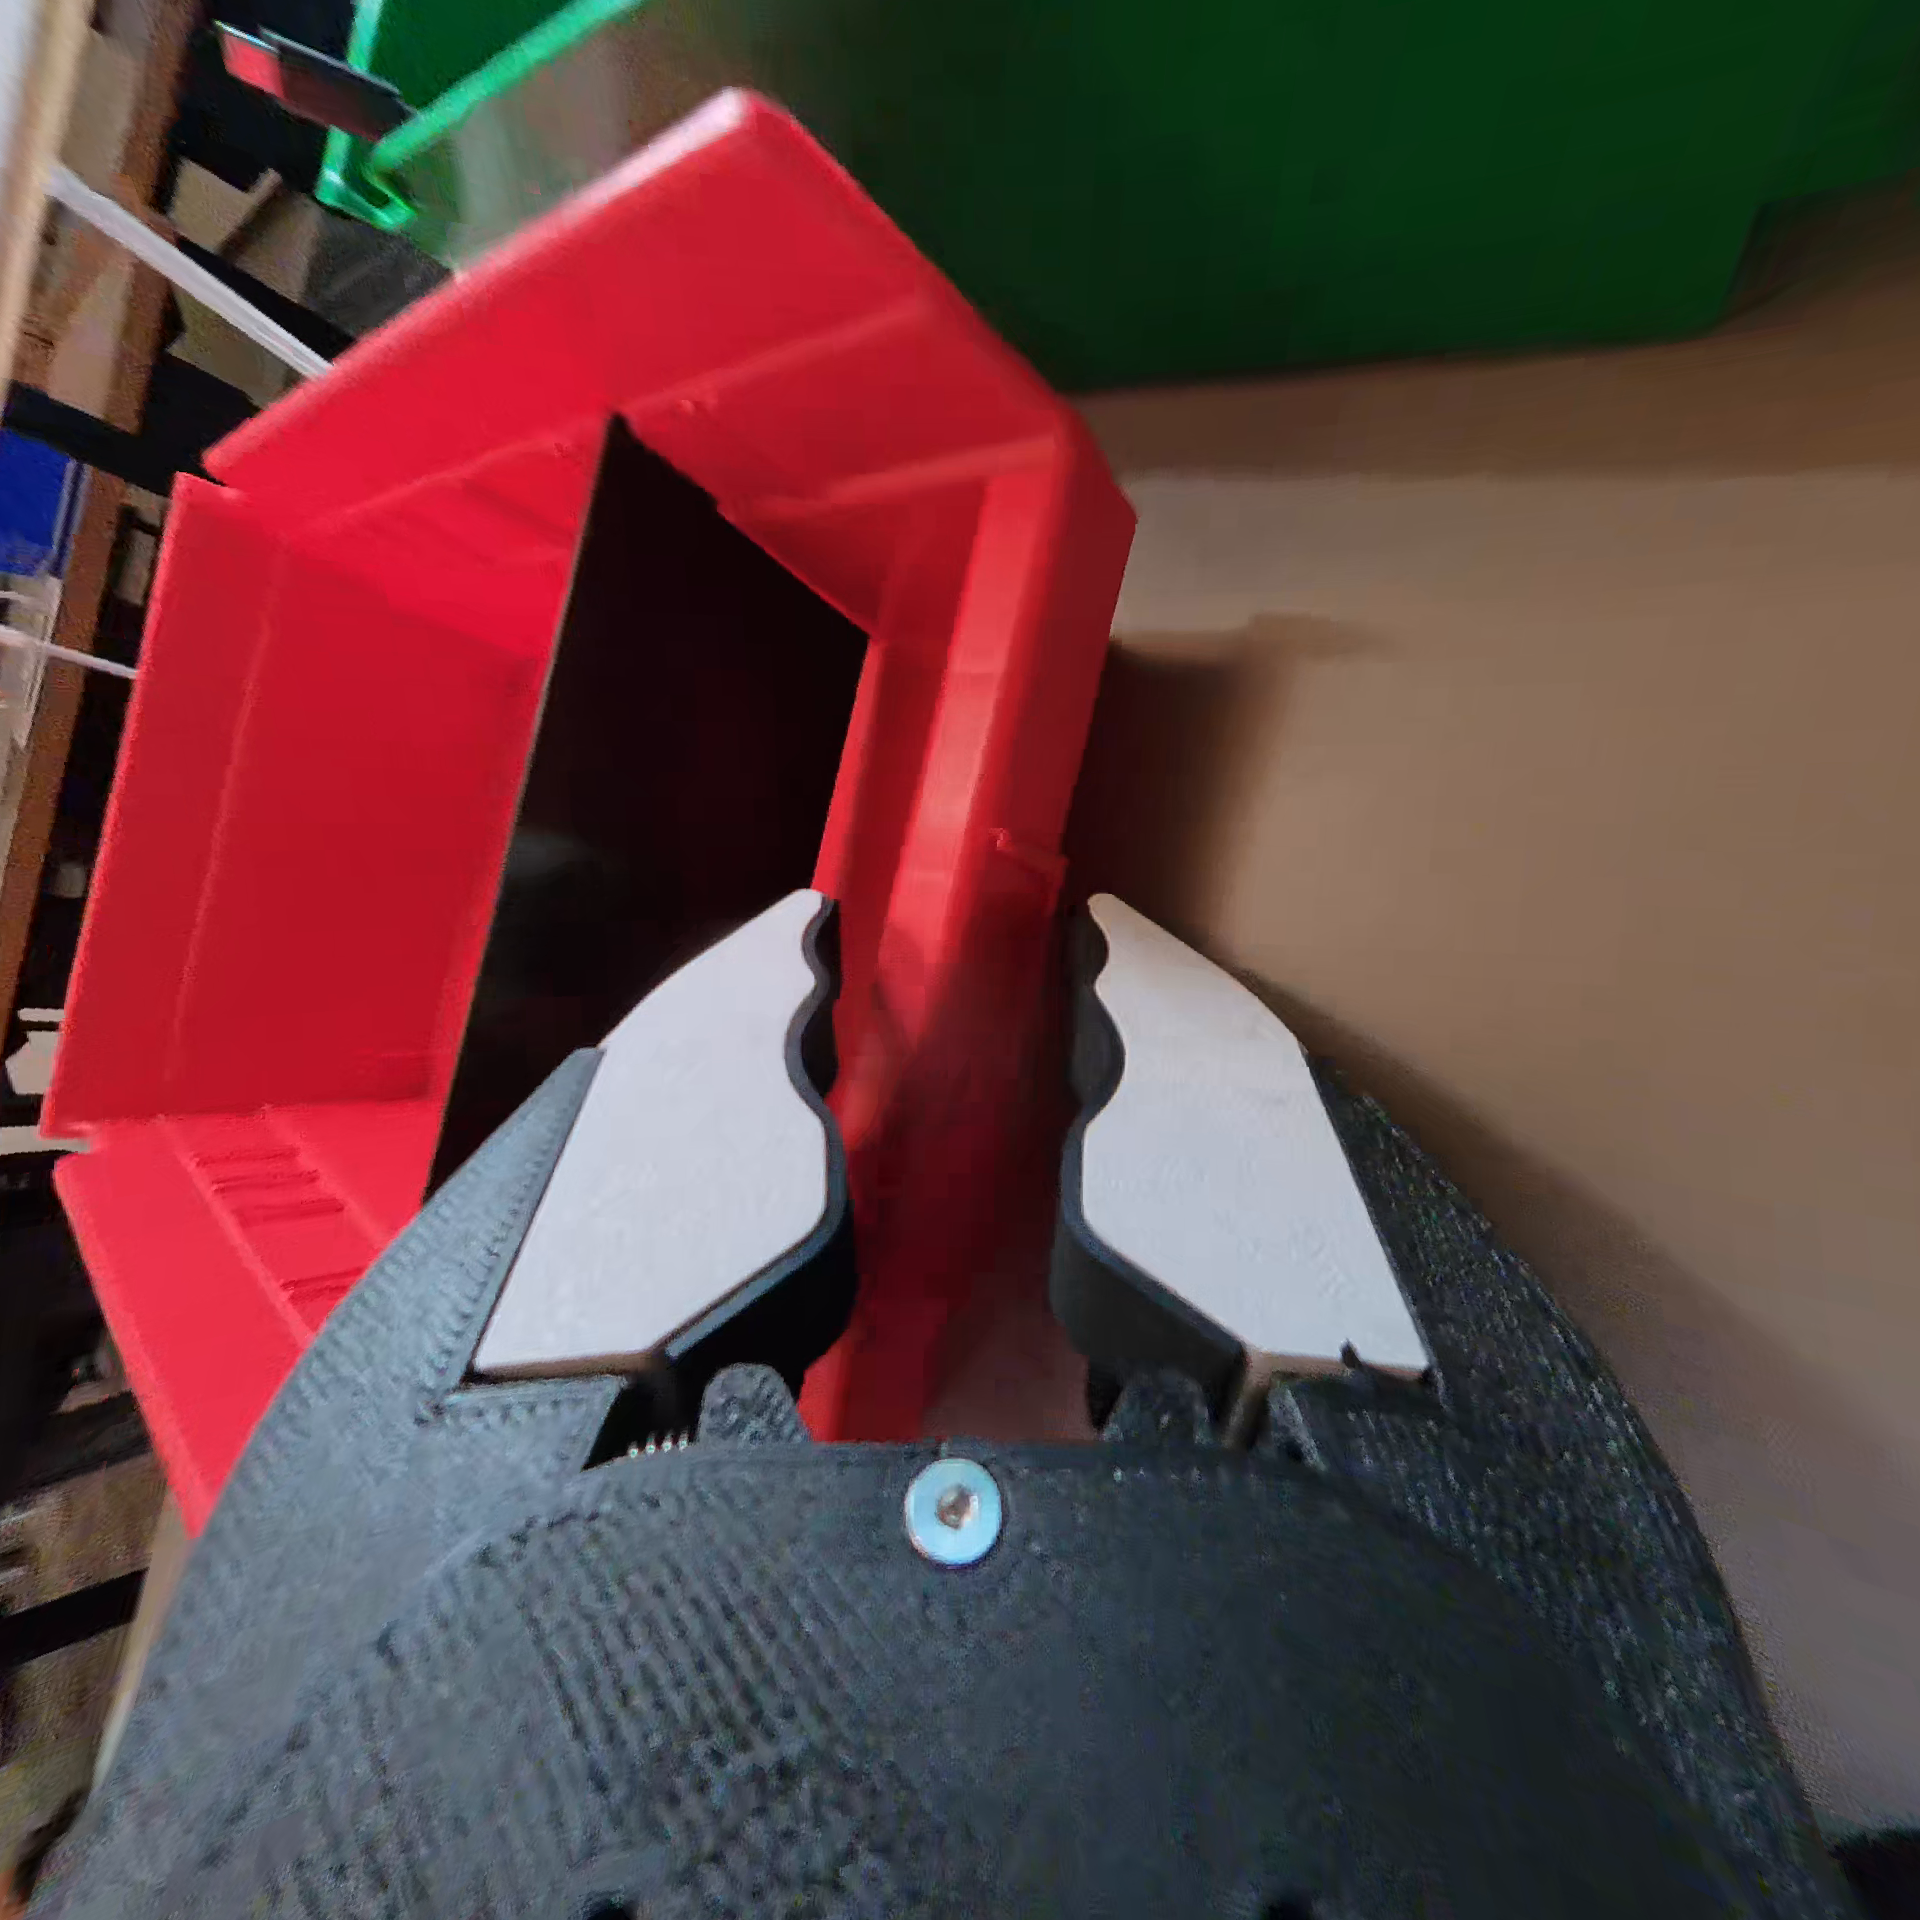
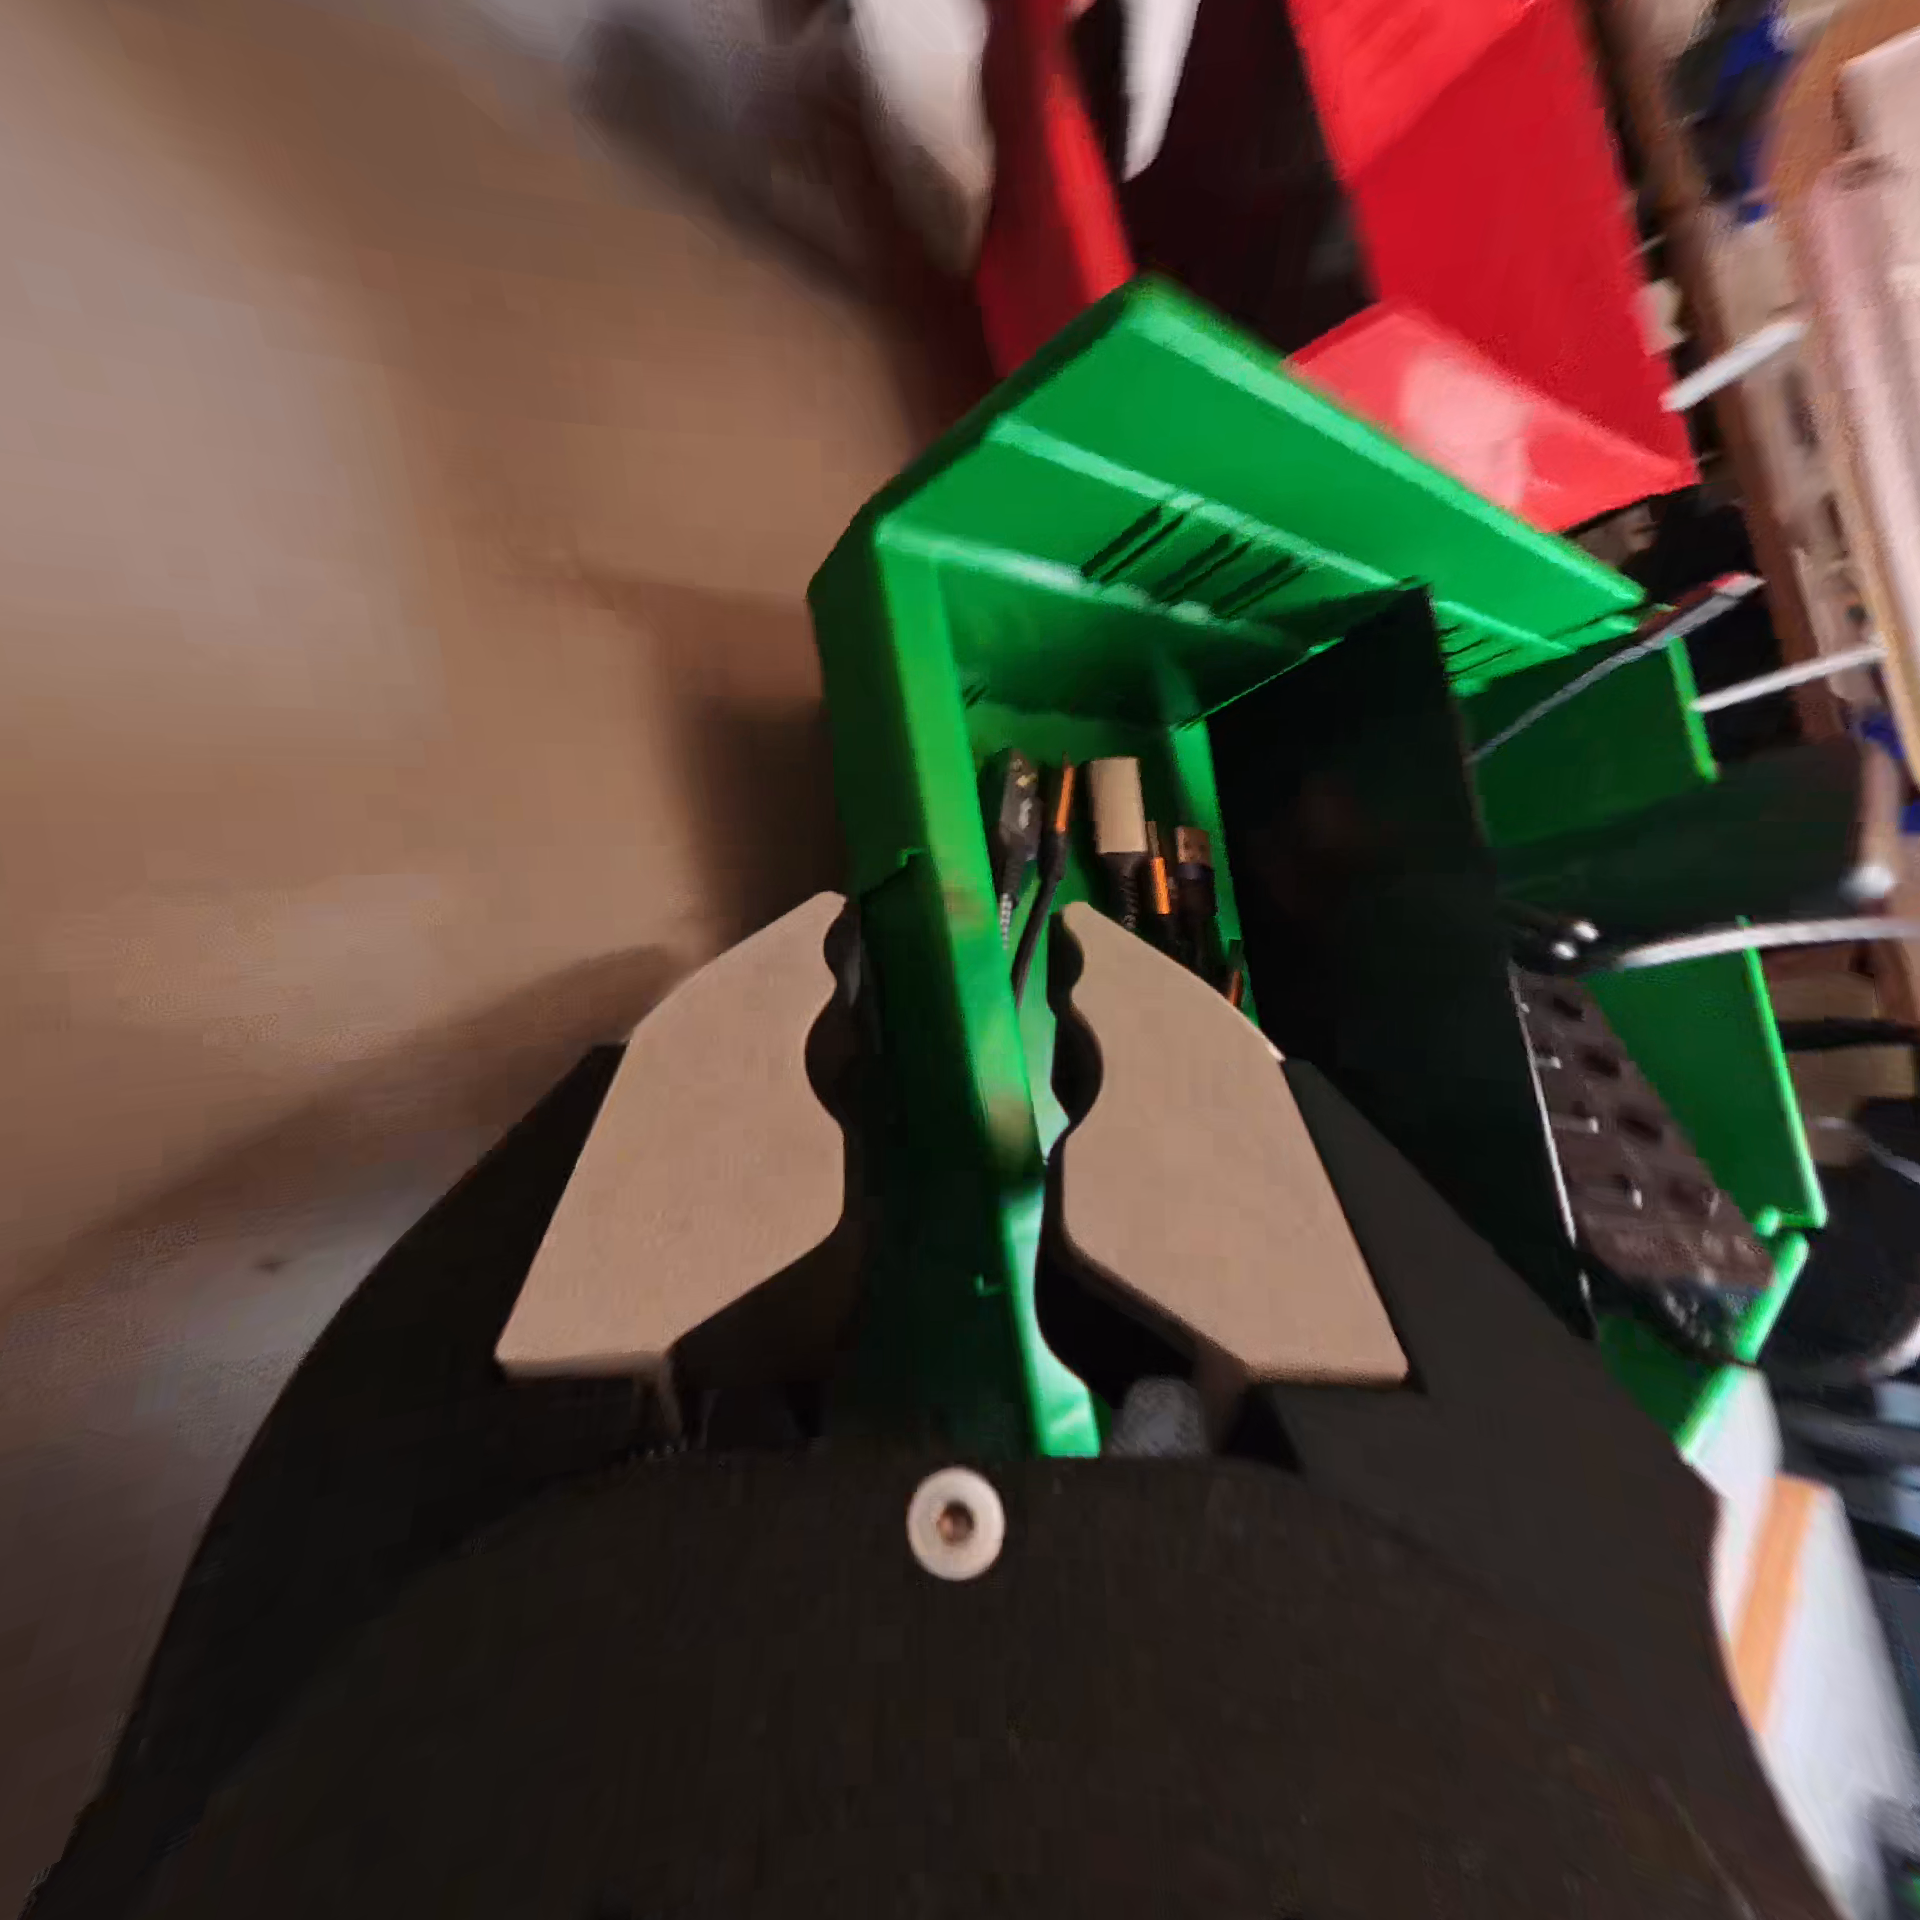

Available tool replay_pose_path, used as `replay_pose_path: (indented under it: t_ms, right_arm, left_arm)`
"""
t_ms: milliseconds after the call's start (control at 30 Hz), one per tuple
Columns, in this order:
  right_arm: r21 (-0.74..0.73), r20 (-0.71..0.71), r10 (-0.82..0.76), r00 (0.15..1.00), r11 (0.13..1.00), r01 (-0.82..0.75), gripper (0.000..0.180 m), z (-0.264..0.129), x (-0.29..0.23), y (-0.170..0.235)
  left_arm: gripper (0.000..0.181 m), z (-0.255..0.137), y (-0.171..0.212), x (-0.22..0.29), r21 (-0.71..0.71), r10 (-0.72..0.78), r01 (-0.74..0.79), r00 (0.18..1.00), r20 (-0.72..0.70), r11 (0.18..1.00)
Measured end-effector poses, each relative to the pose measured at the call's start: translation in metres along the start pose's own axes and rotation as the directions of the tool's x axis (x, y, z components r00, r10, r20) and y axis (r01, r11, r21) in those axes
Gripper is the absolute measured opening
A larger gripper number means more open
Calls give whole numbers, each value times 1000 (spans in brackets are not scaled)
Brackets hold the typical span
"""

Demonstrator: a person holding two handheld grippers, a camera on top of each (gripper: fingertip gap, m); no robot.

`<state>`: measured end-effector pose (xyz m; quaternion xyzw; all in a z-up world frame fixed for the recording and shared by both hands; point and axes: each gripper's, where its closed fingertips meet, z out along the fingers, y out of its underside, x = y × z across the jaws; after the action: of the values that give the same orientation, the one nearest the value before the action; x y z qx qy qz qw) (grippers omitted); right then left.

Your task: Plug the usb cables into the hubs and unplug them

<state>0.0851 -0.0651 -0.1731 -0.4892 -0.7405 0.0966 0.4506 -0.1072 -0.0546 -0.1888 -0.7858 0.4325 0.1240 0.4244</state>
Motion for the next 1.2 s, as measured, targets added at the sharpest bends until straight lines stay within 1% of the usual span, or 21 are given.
replay_pose_path:
  t_ms: [67,100,133,200,267,300,333,367,400,467,500,533,633,700,767,867,900,967,1000,1100,1200]
  right_arm:
    - [137,-51,173,984,977,-165,36,-26,9,-13]
    - [201,-91,271,958,947,-249,36,-42,18,-15]
    - [252,-157,382,911,907,-337,36,-59,32,-10]
    - [333,-309,602,736,793,-509,42,-92,61,22]
    - [379,-392,728,562,685,-623,52,-112,71,64]
    - [381,-413,760,503,645,-662,55,-115,71,83]
    - [377,-406,786,466,609,-698,55,-113,67,96]
    - [371,-379,806,454,582,-724,54,-107,64,102]
    - [356,-373,807,457,579,-733,54,-104,63,103]
    - [333,-385,784,486,610,-719,54,-100,68,96]
    - [307,-372,783,498,610,-731,57,-94,67,91]
    - [281,-356,789,500,601,-748,60,-86,66,89]
    - [246,-347,805,481,573,-782,58,-64,64,88]
    - [223,-375,807,456,556,-801,52,-55,66,95]
    - [229,-363,819,443,540,-810,42,-50,71,94]
    - [241,-348,833,430,523,-818,37,-44,75,91]
    - [247,-352,834,425,520,-818,36,-44,75,91]
    - [259,-373,828,418,526,-810,32,-45,76,92]
    - [265,-388,824,413,529,-806,27,-47,77,93]
    - [250,-417,803,425,551,-796,26,-47,77,93]
    - [230,-427,791,439,564,-793,24,-47,76,94]
  left_arm:
    - [49,-13,-10,9,52,-92,93,996,-7,994]
    - [49,-19,-19,16,96,-165,167,986,-27,981]
    - [49,-26,-28,24,136,-249,256,966,-62,957]
    - [49,-36,-45,43,167,-419,440,896,-145,883]
    - [50,-47,-66,59,192,-578,621,781,-237,760]
    - [49,-52,-79,64,216,-636,695,716,-286,686]
    - [48,-56,-91,67,241,-680,749,662,-316,617]
    - [47,-57,-100,67,267,-712,783,622,-328,561]
    - [46,-56,-107,65,294,-740,807,588,-328,511]
    - [46,-46,-116,61,328,-795,844,521,-311,424]
    - [46,-40,-120,59,336,-810,855,497,-312,395]
    - [46,-33,-122,58,342,-819,856,490,-298,388]
    - [50,-11,-118,52,327,-822,825,536,-193,461]
    - [50,-1,-114,49,306,-827,823,540,-157,479]
    - [51,6,-114,50,284,-829,832,533,-168,477]
    - [41,13,-116,47,279,-814,805,570,-115,524]
    - [37,16,-117,49,272,-813,805,571,-111,528]
    - [33,20,-119,48,284,-827,812,553,-99,509]
    - [29,22,-118,46,292,-821,798,567,-67,527]
    - [24,25,-115,41,280,-790,756,612,15,591]
    - [22,25,-115,40,285,-778,739,628,37,610]
